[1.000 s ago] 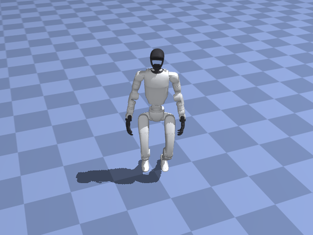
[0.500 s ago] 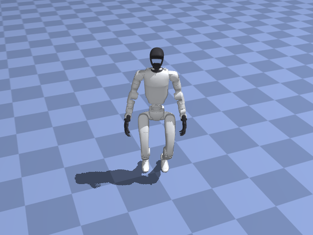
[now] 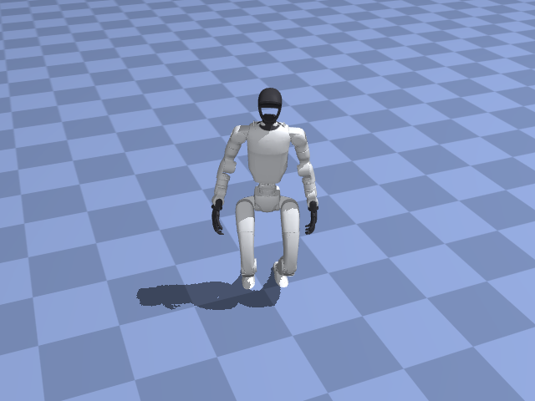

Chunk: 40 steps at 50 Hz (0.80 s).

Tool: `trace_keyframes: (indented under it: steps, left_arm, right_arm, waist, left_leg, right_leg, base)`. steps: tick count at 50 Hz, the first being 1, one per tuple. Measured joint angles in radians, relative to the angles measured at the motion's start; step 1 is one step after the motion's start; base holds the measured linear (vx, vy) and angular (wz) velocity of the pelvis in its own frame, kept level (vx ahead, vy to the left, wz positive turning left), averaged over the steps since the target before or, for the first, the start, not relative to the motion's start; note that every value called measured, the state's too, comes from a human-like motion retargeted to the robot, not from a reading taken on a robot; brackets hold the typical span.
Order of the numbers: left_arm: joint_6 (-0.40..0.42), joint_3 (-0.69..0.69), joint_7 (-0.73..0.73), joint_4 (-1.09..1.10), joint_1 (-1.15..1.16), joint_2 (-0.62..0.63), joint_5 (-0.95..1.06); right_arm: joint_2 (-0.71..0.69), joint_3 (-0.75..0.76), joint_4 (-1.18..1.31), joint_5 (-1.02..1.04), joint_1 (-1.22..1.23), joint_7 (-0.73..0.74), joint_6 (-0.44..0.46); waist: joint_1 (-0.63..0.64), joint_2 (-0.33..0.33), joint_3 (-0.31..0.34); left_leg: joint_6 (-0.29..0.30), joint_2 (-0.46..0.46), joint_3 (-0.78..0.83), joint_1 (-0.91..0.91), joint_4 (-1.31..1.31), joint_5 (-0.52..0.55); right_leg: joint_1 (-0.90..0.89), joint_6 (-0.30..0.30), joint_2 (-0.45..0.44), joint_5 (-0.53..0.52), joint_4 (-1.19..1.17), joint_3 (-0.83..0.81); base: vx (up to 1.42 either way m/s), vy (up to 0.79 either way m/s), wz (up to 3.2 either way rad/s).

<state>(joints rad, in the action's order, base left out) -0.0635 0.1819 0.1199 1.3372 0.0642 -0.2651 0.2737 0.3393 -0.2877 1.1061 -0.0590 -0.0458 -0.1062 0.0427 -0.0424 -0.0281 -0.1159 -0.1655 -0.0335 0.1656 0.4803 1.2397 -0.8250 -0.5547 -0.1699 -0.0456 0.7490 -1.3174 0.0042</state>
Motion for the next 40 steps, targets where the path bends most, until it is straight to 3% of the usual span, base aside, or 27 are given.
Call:
trace_keyframes:
  steps: [2, 5, 7, 8, 10, 12, 15, 17, 19, 23, 24, 27, 31, 35, 37, 40]
  left_arm:
    - [0.000, 0.020, 0.003, -0.018, -0.012, -0.010, -0.064]
    - [0.006, 0.016, 0.009, -0.042, -0.055, -0.025, -0.135]
    - [0.021, 0.011, 0.008, -0.067, -0.047, -0.025, -0.116]
    - [0.024, 0.005, 0.010, -0.079, -0.039, -0.027, -0.092]
    - [0.020, -0.012, 0.015, -0.103, -0.021, -0.025, -0.035]
    - [0.008, -0.020, 0.026, -0.115, -0.007, -0.021, 0.012]
    - [-0.009, -0.016, 0.037, -0.110, 0.005, -0.020, 0.056]
    - [-0.014, -0.011, 0.035, -0.102, 0.007, -0.019, 0.054]
    - [-0.017, 0.001, 0.037, -0.086, 0.018, -0.010, 0.033]
    - [-0.025, 0.048, 0.050, -0.038, 0.009, 0.009, -0.054]
    - [-0.029, 0.061, 0.052, -0.020, -0.006, 0.017, -0.083]
    - [-0.046, 0.079, 0.055, 0.031, -0.043, 0.046, -0.130]
    - [-0.054, 0.040, 0.052, 0.065, -0.078, 0.063, -0.100]
    - [-0.015, -0.079, -0.018, 0.006, -0.089, 0.025, 0.063]
    - [0.012, -0.173, -0.073, -0.073, -0.078, -0.018, 0.206]
    - [0.068, -0.312, -0.184, -0.273, -0.063, -0.094, 0.411]
  right_arm:
    - [0.012, 0.004, -0.023, 0.032, 0.015, 0.009, -0.004]
    - [0.018, 0.040, -0.046, 0.075, 0.054, 0.025, 0.000]
    - [0.021, 0.057, -0.068, 0.065, 0.053, 0.027, 0.004]
    - [0.022, 0.063, -0.077, 0.054, 0.049, 0.026, 0.006]
    - [0.023, 0.066, -0.092, 0.023, 0.041, 0.022, 0.017]
    - [0.027, 0.061, -0.100, -0.001, 0.035, 0.016, 0.027]
    - [0.031, 0.053, -0.100, -0.029, 0.030, 0.002, 0.029]
    - [0.026, 0.050, -0.094, -0.041, 0.030, 0.007, 0.027]
    - [0.013, 0.043, -0.090, -0.044, 0.029, 0.010, 0.026]
    - [-0.022, 0.019, -0.052, -0.021, 0.040, 0.015, 0.025]
    - [-0.036, 0.014, -0.029, -0.010, 0.053, 0.018, 0.027]
    - [-0.081, 0.001, 0.043, 0.010, 0.088, 0.025, 0.035]
    - [-0.114, 0.042, 0.119, -0.027, 0.119, 0.042, 0.044]
    - [-0.083, 0.186, 0.053, -0.182, 0.113, 0.130, 0.024]
    - [-0.051, 0.275, -0.066, -0.293, 0.096, 0.201, -0.005]
    - [0.015, 0.404, -0.323, -0.452, 0.081, 0.319, -0.085]
  waist:
    - [-0.019, -0.022, 0.007]
    - [-0.043, -0.042, -0.007]
    - [-0.037, -0.043, 0.001]
    - [-0.027, -0.038, 0.009]
    - [-0.007, -0.017, 0.002]
    - [-0.002, -0.014, -0.024]
    - [0.006, -0.017, -0.049]
    - [0.010, -0.019, -0.049]
    - [0.012, -0.024, -0.043]
    - [0.011, -0.039, -0.022]
    - [-0.001, -0.052, -0.017]
    - [-0.033, -0.080, -0.024]
    - [-0.057, -0.083, -0.070]
    - [-0.057, -0.091, -0.016]
    - [-0.016, -0.050, 0.000]
    - [-0.008, -0.023, -0.046]
  left_leg:
    - [-0.008, 0.008, 0.021, 0.049, 0.045, -0.048]
    - [-0.028, 0.004, 0.053, 0.119, 0.056, -0.048]
    - [-0.028, 0.027, 0.041, 0.053, 0.007, -0.042]
    - [-0.020, 0.032, 0.028, 0.004, -0.037, -0.025]
    - [0.007, 0.015, 0.015, -0.055, -0.136, 0.137]
    - [0.027, 0.016, 0.018, -0.051, -0.203, 0.288]
    - [0.035, 0.044, -0.007, -0.013, -0.222, 0.365]
    - [0.024, 0.058, -0.030, 0.009, -0.190, 0.348]
    - [0.000, 0.066, -0.038, 0.027, -0.133, 0.260]
    - [-0.030, 0.070, -0.031, 0.070, 0.015, -0.027]
    - [-0.035, 0.080, -0.017, 0.098, 0.040, -0.048]
    - [-0.050, 0.082, 0.033, 0.204, 0.102, -0.048]
    - [-0.086, 0.071, 0.058, 0.312, 0.130, -0.048]
    - [-0.081, 0.127, 0.035, 0.132, 0.010, -0.048]
    - [-0.029, 0.083, 0.003, 0.026, -0.057, 0.034]
    - [0.060, 0.034, 0.008, 0.008, -0.185, 0.398]
  right_leg:
    - [-0.040, 0.036, 0.057, 0.105, -0.074, -0.031]
    - [-0.106, 0.062, 0.103, 0.124, -0.105, -0.050]
    - [-0.045, 0.053, 0.083, 0.104, -0.072, -0.026]
    - [0.002, 0.035, 0.059, 0.068, -0.021, -0.009]
    - [0.060, 0.014, 0.000, -0.098, 0.098, 0.021]
    - [0.049, 0.010, -0.005, -0.224, 0.161, 0.036]
    - [0.012, 0.013, -0.016, -0.285, 0.176, 0.058]
    - [-0.006, 0.012, -0.029, -0.273, 0.150, 0.064]
    - [-0.024, 0.010, -0.038, -0.209, 0.098, 0.063]
    - [-0.070, 0.035, -0.013, 0.039, -0.057, 0.019]
    - [-0.095, 0.043, 0.019, 0.086, -0.100, 0.004]
    - [-0.199, 0.050, 0.090, 0.124, -0.175, -0.023]
    - [-0.307, 0.036, 0.101, 0.124, -0.214, -0.024]
    - [-0.149, 0.022, 0.071, 0.108, -0.160, 0.033]
    - [-0.049, 0.016, -0.023, -0.037, -0.035, 0.064]
    - [-0.035, 0.052, -0.045, -0.317, 0.106, 0.104]
  base:
    - [-0.17, -0.04, 0.45]
    - [-0.07, -0.02, 0.58]
    - [0.16, 0.00, 0.24]
    - [0.20, 0.01, -0.03]
    - [0.16, 0.00, -0.04]
    - [0.07, -0.02, 0.15]
    - [0.00, 0.00, 0.00]
    - [-0.07, -0.01, 0.11]
    - [-0.13, -0.01, 0.14]
    - [-0.14, -0.02, 0.31]
    - [-0.20, -0.03, 0.88]
    - [-0.21, -0.02, 0.65]
    - [-0.05, -0.02, 0.41]
    - [0.23, -0.02, 0.02]
    - [0.29, -0.01, -0.80]
    - [0.17, -0.04, -0.09]
